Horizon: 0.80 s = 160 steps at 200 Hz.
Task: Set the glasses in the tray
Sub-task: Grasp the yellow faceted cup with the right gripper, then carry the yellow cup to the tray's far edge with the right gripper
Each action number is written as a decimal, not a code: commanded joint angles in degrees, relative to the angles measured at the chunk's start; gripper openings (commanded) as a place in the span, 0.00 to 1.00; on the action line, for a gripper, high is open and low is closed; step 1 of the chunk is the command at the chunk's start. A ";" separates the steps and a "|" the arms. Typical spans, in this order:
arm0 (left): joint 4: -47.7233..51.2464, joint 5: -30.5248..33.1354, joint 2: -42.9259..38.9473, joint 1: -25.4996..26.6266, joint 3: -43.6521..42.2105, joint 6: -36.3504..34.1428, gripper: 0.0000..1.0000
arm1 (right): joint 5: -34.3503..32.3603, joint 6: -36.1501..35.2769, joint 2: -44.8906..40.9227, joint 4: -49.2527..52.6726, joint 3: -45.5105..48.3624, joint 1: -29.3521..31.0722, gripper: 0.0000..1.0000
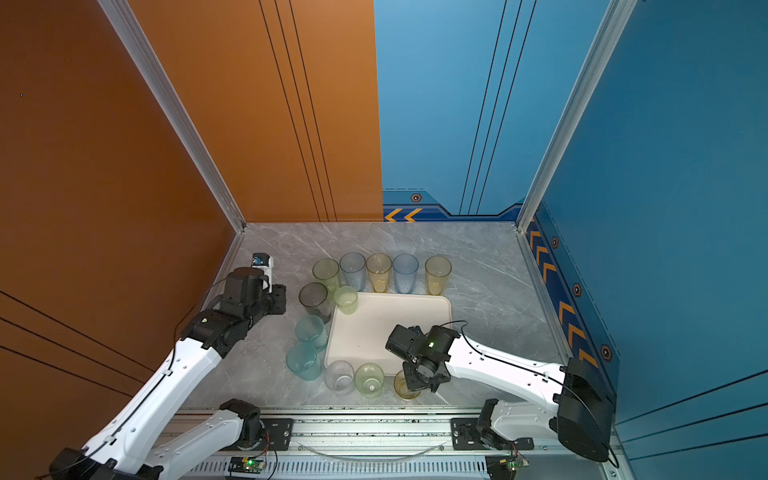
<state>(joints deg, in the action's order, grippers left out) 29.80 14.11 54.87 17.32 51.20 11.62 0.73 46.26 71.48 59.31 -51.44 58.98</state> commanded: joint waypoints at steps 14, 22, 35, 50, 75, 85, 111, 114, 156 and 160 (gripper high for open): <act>-0.80 1.27 0.58 0.34 0.11 -1.55 0.41 | -6.04 -3.60 -0.16 4.98 -7.80 -2.61 0.01; -0.89 1.22 0.63 0.34 0.10 -1.65 0.41 | -6.39 -4.70 0.28 5.05 -9.63 -3.73 0.01; -1.21 0.96 0.54 0.34 -0.02 -1.77 0.41 | -6.89 -6.91 1.67 5.07 -12.75 -5.64 0.01; -1.71 0.74 0.33 0.34 -0.34 -1.86 0.41 | -7.38 -9.78 4.99 5.03 -16.49 -7.71 0.01; -1.93 0.57 0.40 0.16 -0.41 -1.95 0.42 | -8.96 -14.53 12.37 4.86 -23.27 -10.03 0.01; -1.90 0.41 0.50 0.08 -0.39 -1.99 0.42 | -9.04 -16.11 15.58 4.53 -25.71 -11.11 0.01; -1.94 0.35 0.43 -0.10 -0.48 -2.03 0.42 | -8.59 -19.50 23.44 3.25 -31.79 -13.10 0.01; -1.89 0.37 0.39 -0.10 -0.46 -2.04 0.42 | -8.48 -19.88 24.23 3.15 -32.52 -13.30 0.01; -1.85 0.39 -0.21 -0.34 -0.97 -2.04 0.42 | -7.27 -23.76 34.02 0.84 -41.84 -15.34 0.01; -1.85 0.38 -0.20 -0.31 -1.00 -2.04 0.42 | -7.17 -24.03 34.73 0.74 -42.60 -15.38 0.01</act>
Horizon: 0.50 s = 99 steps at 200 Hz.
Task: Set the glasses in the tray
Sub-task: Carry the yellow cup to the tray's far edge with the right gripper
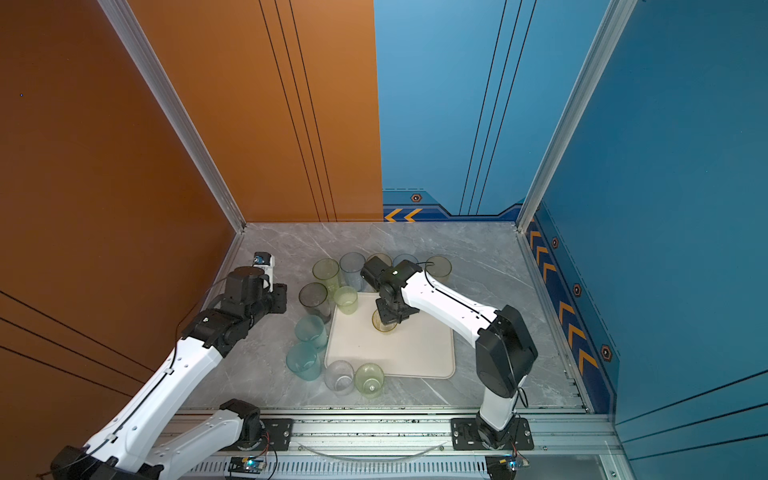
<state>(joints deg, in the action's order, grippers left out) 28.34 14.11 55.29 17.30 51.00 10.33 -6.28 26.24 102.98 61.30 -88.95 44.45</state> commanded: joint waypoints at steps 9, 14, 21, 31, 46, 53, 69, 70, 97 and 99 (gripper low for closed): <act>-0.39 0.39 -0.72 -0.27 -0.83 -0.75 0.42 | 0.00 -4.66 5.00 -1.19 -6.91 -1.07 0.01; -0.39 0.31 -0.71 -0.25 -0.84 -0.75 0.42 | -0.02 -5.02 5.83 -1.18 -7.67 -1.19 0.01; -0.39 0.29 -0.78 -0.25 -0.90 -0.83 0.42 | -0.12 -5.38 6.98 -1.18 -8.74 -1.41 0.01; -0.39 0.31 -0.87 -0.34 -0.86 -0.83 0.42 | -0.14 -5.83 8.28 -1.18 -9.84 -1.76 0.01; -0.39 0.31 -0.90 -0.42 -0.99 -0.83 0.42 | -0.38 -6.27 9.70 -1.14 -11.19 -2.25 0.01; -0.39 0.30 -1.06 -0.50 -0.99 -0.84 0.42 | -0.36 -6.54 10.22 -1.18 -11.71 -2.34 0.01; -0.39 0.11 -1.04 -0.50 -0.99 -0.84 0.43 | -0.52 -7.03 11.21 -1.11 -12.59 -2.52 0.01; -0.39 0.12 -1.05 -0.51 -0.99 -0.84 0.43 | -0.50 -7.10 11.29 -1.10 -12.67 -2.52 0.01; -0.40 -0.22 -0.71 -0.62 -0.91 -0.84 0.43 | -0.37 -7.64 13.04 -0.75 -13.68 -2.61 0.01; -0.43 -0.29 -0.71 -0.67 -0.91 -0.79 0.43 | -0.37 -7.75 13.21 -0.70 -14.45 -2.61 0.01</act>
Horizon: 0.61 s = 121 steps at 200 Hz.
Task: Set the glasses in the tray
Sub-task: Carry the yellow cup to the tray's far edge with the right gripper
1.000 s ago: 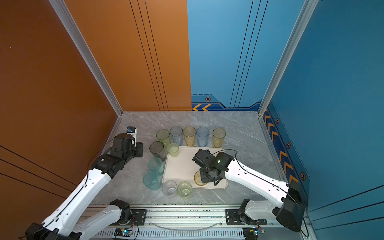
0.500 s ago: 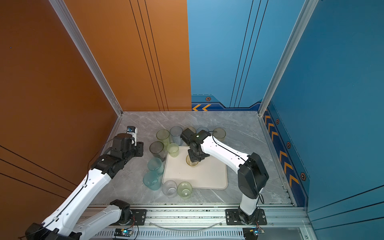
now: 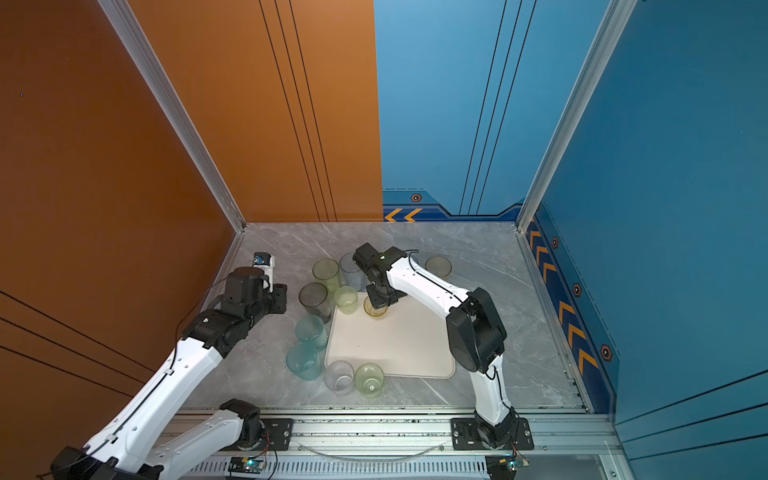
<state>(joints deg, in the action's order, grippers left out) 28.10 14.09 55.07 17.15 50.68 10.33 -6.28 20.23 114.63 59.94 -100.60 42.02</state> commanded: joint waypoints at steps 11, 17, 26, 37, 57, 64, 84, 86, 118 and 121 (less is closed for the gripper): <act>-0.23 -0.37 -0.39 -0.56 -0.56 -0.73 0.43 | -0.27 -1.90 2.37 1.04 -4.52 -0.21 0.01; -0.24 -0.44 -0.36 -0.60 -0.56 -0.73 0.43 | -0.23 -2.00 2.87 1.22 -5.05 -0.18 0.01; -0.24 -0.51 -0.31 -0.62 -0.55 -0.75 0.43 | -0.29 -2.21 3.54 1.40 -5.75 -0.18 0.01; -0.24 -0.53 -0.26 -0.72 -0.54 -0.83 0.43 | -0.43 -2.30 3.76 1.57 -6.50 -0.27 0.02; -0.24 -0.56 -0.14 -0.89 -0.50 -0.83 0.43 | -0.41 -2.47 6.06 2.09 -7.80 -0.45 0.02; -0.24 -0.70 -0.09 -0.97 -0.49 -0.83 0.43 | -0.31 -2.56 6.42 2.26 -8.16 -0.45 0.02; -0.32 -0.90 0.10 -1.16 -0.49 -0.79 0.43 | -0.39 -2.74 7.12 2.55 -8.83 -0.54 0.02; -0.32 -0.97 0.12 -1.22 -0.49 -0.76 0.43 | -0.33 -2.74 7.17 2.59 -8.87 -0.54 0.02; -0.41 -1.34 0.38 -1.50 -0.43 -0.75 0.43 | -0.35 -2.74 7.82 2.81 -9.16 -0.76 0.03; -0.41 -1.42 0.39 -1.50 -0.48 -0.75 0.43 | -0.40 -2.74 7.95 2.81 -9.15 -0.78 0.03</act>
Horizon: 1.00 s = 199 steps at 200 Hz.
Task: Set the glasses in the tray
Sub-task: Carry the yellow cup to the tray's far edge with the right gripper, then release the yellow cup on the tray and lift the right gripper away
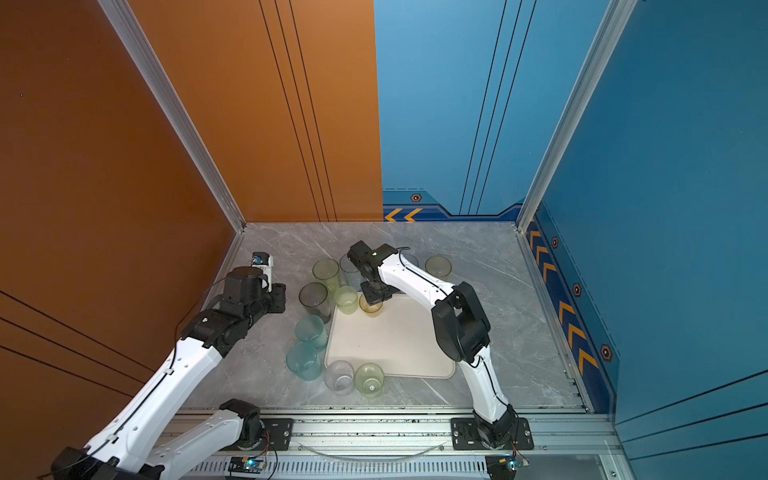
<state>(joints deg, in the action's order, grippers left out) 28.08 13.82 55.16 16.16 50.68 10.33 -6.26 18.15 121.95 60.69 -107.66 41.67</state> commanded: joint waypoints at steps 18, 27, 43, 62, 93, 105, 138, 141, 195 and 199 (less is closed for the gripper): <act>-0.52 -1.35 0.45 -0.68 -0.48 -0.66 0.43 | -0.47 -0.66 0.80 2.15 -2.18 -0.63 0.03; -0.56 -1.44 0.54 -0.77 -0.46 -0.66 0.43 | -0.50 -0.66 0.92 2.10 -2.24 -0.78 0.03; -0.57 -1.61 0.74 -0.87 -0.49 -0.66 0.43 | -0.42 -0.68 1.04 2.16 -2.21 -0.97 0.03; -0.64 -1.87 0.92 -1.04 -0.32 -0.57 0.43 | -0.32 -0.75 1.18 2.16 -2.30 -1.07 0.06; -0.65 -2.00 1.05 -1.13 -0.39 -0.57 0.43 | -0.18 -0.84 1.44 2.22 -2.39 -1.06 0.09; -0.68 -2.05 1.13 -1.13 -0.34 -0.57 0.43 | -0.12 -0.84 1.46 2.16 -2.51 -1.11 0.10; -0.65 -2.14 1.09 -1.22 -0.32 -0.57 0.43 | 0.37 -0.84 1.86 2.16 -2.65 -1.07 0.12; -0.69 -2.14 1.00 -1.22 -0.33 -0.57 0.43 | 0.38 -0.84 1.81 2.16 -2.69 -1.07 0.12; -0.65 -2.18 0.92 -1.22 -0.40 -0.56 0.43 | 0.37 -0.75 1.60 2.20 -2.66 -1.06 0.16; -0.65 -2.18 0.92 -1.22 -0.47 -0.57 0.43 | 0.37 -0.75 1.54 2.17 -2.58 -1.06 0.17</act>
<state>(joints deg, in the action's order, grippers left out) 27.86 12.95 56.07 15.35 50.68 10.33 -6.24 17.78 122.72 61.08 -108.92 40.80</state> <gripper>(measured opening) 0.426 0.156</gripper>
